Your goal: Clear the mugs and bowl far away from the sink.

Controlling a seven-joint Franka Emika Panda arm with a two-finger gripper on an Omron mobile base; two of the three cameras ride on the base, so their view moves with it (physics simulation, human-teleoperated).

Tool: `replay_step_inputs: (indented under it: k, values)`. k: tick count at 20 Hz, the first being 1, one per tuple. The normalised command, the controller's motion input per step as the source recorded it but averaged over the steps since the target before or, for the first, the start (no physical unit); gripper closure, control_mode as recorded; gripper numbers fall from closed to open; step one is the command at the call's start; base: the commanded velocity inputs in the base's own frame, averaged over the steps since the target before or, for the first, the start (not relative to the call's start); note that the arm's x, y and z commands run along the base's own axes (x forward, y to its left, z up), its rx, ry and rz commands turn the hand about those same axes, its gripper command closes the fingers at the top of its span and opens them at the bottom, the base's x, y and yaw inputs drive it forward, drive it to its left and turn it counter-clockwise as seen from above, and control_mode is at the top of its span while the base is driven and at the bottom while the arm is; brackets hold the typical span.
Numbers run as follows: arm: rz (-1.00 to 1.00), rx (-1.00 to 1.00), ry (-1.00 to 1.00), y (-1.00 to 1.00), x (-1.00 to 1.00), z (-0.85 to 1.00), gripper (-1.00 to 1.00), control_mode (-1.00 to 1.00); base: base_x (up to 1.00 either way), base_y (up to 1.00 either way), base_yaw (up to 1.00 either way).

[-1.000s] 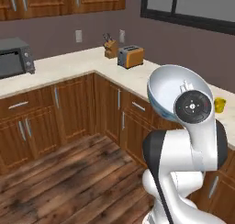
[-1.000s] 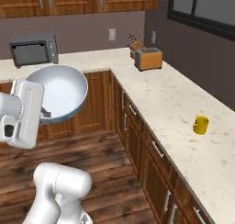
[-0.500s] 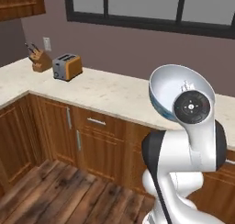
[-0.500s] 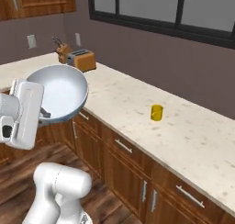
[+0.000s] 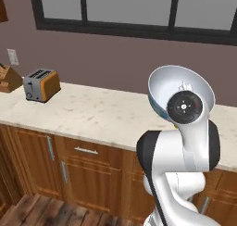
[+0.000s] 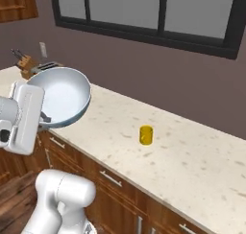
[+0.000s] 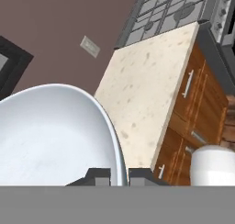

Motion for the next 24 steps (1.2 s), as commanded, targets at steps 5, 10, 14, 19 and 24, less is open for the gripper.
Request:
replay_step_inputs:
  k: [5,10,14,19,24]
  values:
    - [0.0,0.0,0.0,0.0,0.0,0.0,1.0,1.0,0.05,-0.53,-0.2]
    - [0.0,0.0,0.0,0.0,0.0,0.0,1.0,1.0,0.06,-0.5,-0.19]
    - [0.0,0.0,0.0,0.0,0.0,0.0,1.0,1.0,0.38,-0.29,-0.21]
    - [0.0,0.0,0.0,0.0,0.0,0.0,1.0,1.0,0.41,-0.35,-0.33]
    - [0.0,0.0,0.0,0.0,0.0,0.0,1.0,1.0,0.28,-0.37,-0.41]
